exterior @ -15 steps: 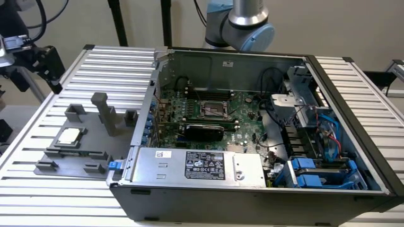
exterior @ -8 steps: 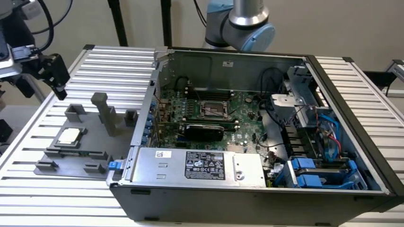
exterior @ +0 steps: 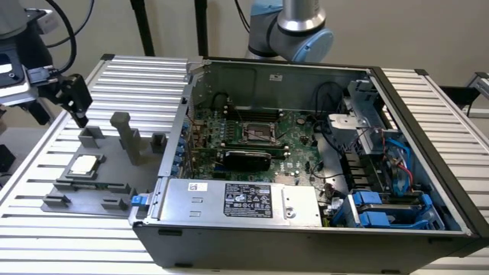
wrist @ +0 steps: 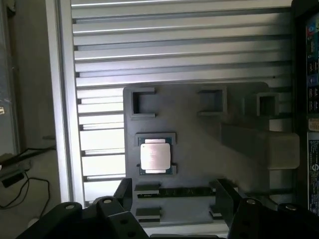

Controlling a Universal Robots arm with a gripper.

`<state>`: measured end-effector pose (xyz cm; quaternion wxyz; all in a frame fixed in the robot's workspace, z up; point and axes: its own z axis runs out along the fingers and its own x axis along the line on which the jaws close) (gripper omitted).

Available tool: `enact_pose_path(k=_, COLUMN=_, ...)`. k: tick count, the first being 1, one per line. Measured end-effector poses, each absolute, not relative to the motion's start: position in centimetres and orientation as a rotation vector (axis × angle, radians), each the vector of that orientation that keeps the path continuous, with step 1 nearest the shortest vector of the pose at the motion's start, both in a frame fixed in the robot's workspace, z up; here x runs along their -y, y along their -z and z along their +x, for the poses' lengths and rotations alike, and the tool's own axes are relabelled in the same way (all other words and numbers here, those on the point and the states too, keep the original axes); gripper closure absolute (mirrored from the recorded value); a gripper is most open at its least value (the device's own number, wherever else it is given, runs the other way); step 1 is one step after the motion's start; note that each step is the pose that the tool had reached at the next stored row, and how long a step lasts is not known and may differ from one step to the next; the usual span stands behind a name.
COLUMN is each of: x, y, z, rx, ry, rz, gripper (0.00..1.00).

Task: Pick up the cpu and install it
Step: 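Pick up the cpu and move it towards the insertion slot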

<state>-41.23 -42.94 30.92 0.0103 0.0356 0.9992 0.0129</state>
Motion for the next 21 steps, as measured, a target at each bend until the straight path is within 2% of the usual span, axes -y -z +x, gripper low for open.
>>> enact_pose_path(k=21, x=43.5, y=-27.1, z=-41.2, rx=-3.119, ry=-0.04, rz=0.111, gripper=0.23)
